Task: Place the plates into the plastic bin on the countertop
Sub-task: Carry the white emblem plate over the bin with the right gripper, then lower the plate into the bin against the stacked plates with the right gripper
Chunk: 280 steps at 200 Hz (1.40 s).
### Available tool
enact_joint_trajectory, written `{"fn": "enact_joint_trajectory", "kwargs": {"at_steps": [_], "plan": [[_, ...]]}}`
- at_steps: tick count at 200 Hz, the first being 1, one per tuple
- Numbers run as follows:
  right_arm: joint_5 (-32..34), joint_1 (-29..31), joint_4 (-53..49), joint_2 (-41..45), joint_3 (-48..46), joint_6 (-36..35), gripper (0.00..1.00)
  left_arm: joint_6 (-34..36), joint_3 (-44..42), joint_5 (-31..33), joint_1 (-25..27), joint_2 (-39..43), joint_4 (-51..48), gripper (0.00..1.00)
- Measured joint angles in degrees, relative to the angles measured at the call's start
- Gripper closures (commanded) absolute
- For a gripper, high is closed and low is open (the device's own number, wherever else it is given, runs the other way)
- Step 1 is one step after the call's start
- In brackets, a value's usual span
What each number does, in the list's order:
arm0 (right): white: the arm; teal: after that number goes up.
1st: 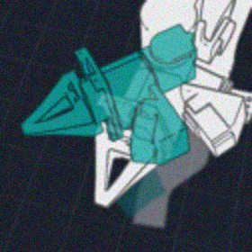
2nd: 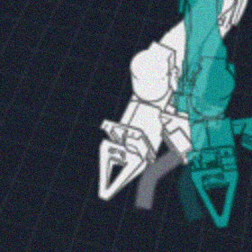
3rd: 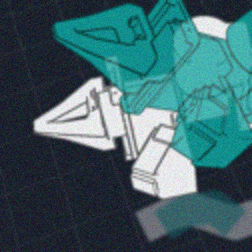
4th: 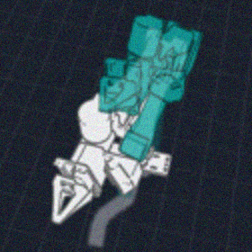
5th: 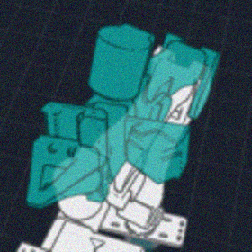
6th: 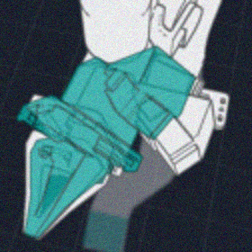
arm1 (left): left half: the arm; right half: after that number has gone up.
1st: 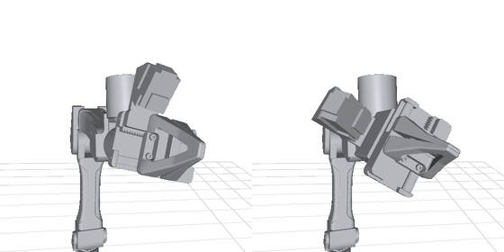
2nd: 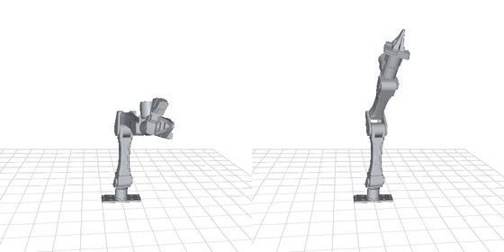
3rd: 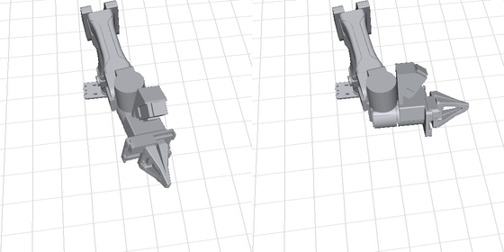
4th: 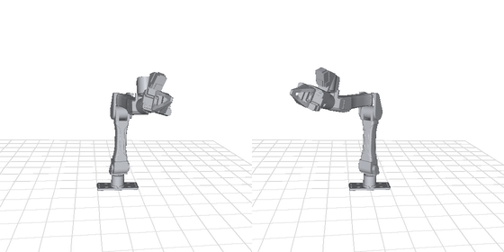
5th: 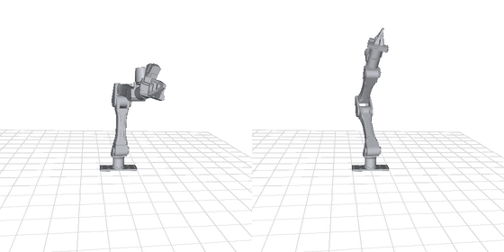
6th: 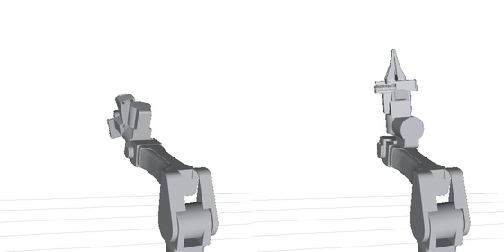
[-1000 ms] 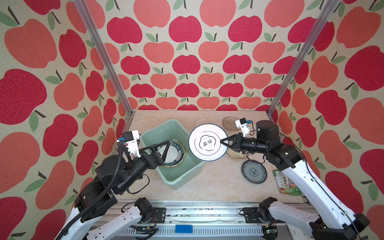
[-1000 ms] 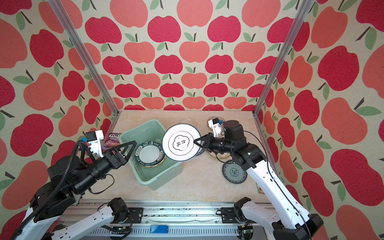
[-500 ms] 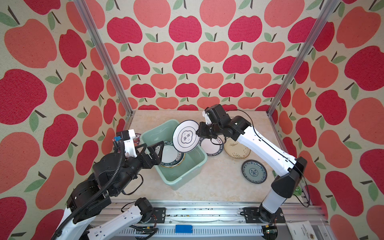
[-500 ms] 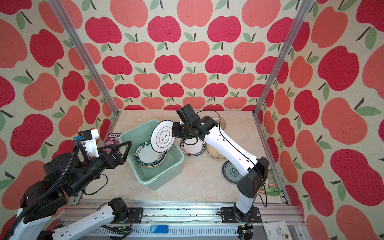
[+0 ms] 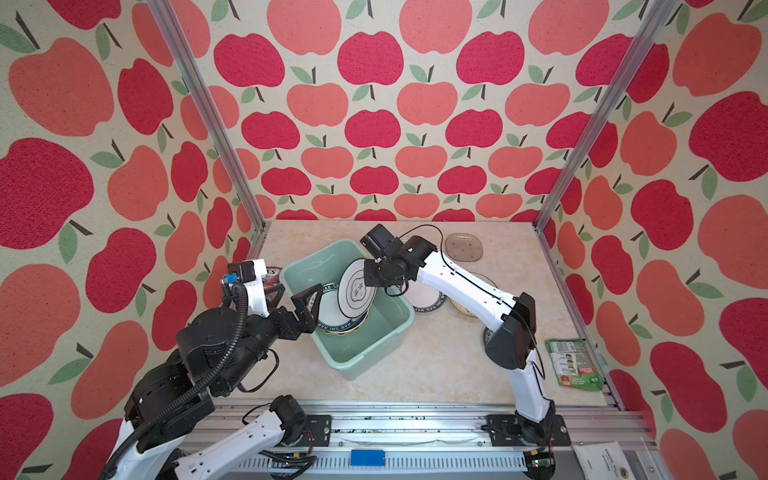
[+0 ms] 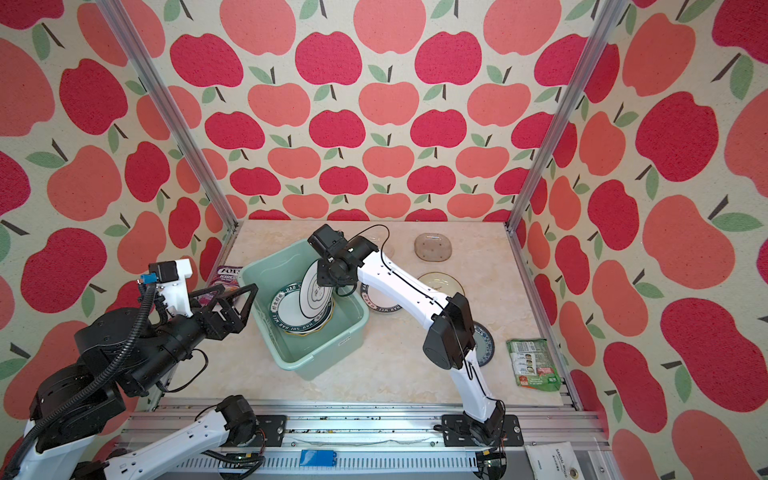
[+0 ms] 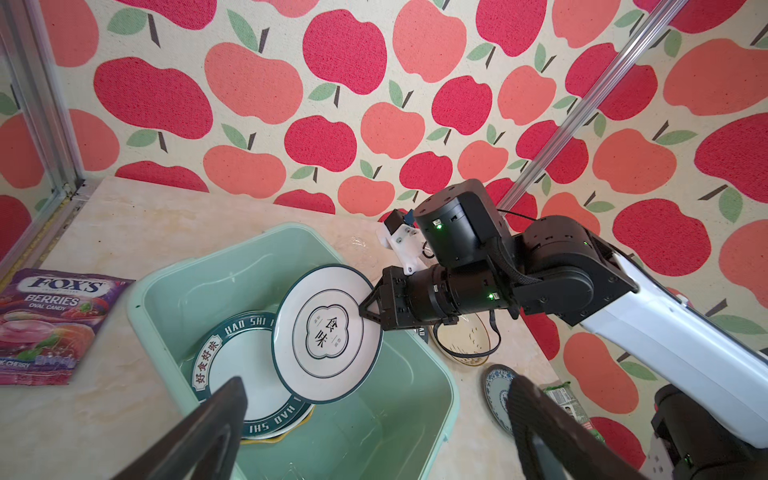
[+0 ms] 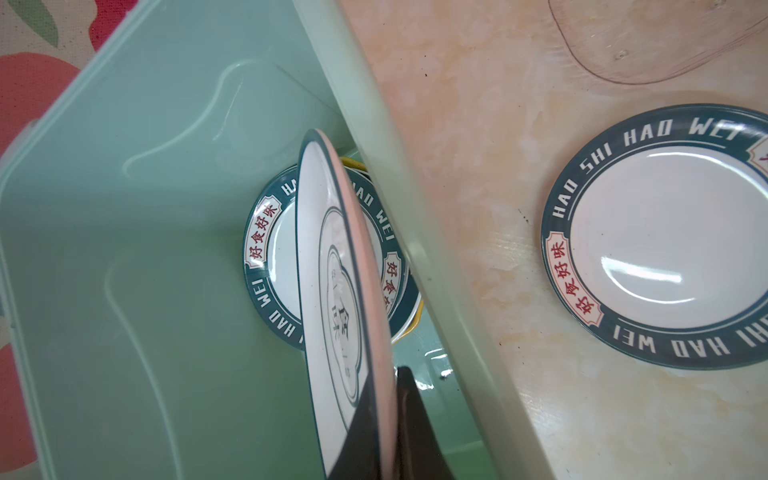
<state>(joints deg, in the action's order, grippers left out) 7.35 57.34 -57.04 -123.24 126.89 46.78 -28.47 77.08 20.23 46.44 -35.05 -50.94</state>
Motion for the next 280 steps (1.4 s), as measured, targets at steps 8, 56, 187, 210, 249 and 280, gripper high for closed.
{"fn": "enact_joint_trajectory", "kwargs": {"at_steps": [8,56,187,210,249,280], "plan": [[0.15,0.42,-0.50,-1.51,1.42,0.39,1.00,0.09,-0.33,0.17,0.00,0.46,-0.11,0.01],[-0.39,1.16,-1.60,-7.21,5.25,1.64,1.00,1.40,-1.68,0.35,0.00,0.92,-0.33,0.01],[-4.72,1.05,0.68,-9.35,6.27,2.51,0.89,4.22,-1.77,-0.13,0.00,-0.90,-0.31,0.01],[-5.66,0.76,1.86,-9.75,5.75,2.80,0.81,4.22,-1.77,-0.11,0.00,-0.90,-0.35,0.01],[-7.45,0.74,4.94,-9.77,4.52,3.39,0.73,4.20,-1.79,-0.09,0.00,-0.85,-1.16,0.01],[-9.53,0.79,8.35,-9.75,1.05,3.63,0.70,4.20,-1.97,-0.09,0.00,-0.48,-1.60,0.01]]}}
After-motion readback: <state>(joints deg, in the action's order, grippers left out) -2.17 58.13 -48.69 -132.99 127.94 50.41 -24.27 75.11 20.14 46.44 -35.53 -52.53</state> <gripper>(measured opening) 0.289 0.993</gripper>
